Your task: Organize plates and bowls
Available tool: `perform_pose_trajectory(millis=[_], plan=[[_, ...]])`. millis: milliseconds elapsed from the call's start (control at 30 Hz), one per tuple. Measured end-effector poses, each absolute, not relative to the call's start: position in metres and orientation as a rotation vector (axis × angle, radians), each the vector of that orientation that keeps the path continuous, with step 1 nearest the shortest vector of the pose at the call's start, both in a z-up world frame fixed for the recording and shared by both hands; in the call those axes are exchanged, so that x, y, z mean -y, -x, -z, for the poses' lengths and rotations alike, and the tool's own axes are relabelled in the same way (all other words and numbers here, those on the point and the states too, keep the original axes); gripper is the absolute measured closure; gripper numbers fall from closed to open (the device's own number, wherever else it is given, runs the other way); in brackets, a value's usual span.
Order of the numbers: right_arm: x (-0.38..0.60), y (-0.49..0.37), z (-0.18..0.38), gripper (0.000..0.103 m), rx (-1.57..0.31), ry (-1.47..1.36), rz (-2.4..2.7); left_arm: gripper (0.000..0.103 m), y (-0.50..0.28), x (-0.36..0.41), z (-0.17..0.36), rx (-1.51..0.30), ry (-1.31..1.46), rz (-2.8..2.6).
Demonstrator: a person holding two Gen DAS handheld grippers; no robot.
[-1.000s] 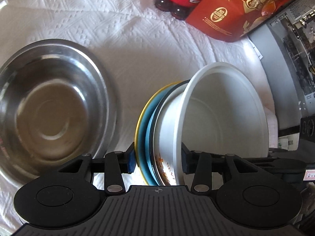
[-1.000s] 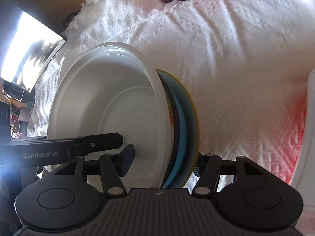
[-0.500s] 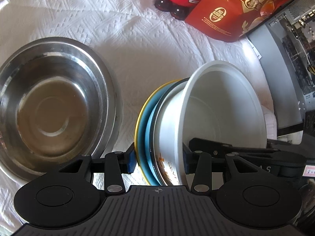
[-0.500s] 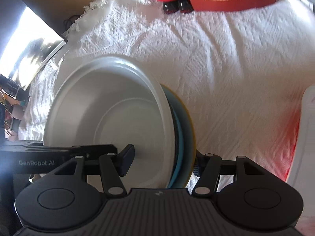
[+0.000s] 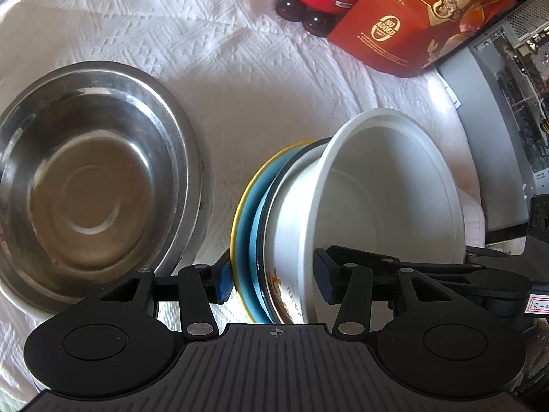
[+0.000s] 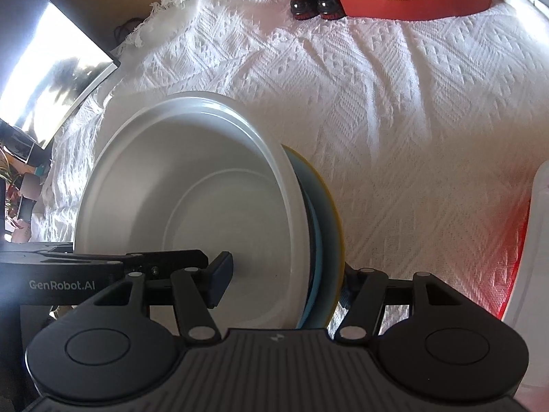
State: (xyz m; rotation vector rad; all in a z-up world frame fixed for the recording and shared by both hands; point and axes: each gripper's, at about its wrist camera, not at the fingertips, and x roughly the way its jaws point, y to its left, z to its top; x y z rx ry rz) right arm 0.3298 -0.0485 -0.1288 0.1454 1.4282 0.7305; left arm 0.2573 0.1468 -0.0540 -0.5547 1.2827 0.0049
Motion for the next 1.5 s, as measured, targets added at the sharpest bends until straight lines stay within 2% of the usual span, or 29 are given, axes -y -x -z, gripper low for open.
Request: perform_pose_trajectory(millis=[1500], plan=[[0.051, -0.3245, 0.1276, 0.043, -1.489, -0.208, -0.709, 0.052, -0.257, -0.1423, 0.0556, -1.313, 0.57, -0.004]])
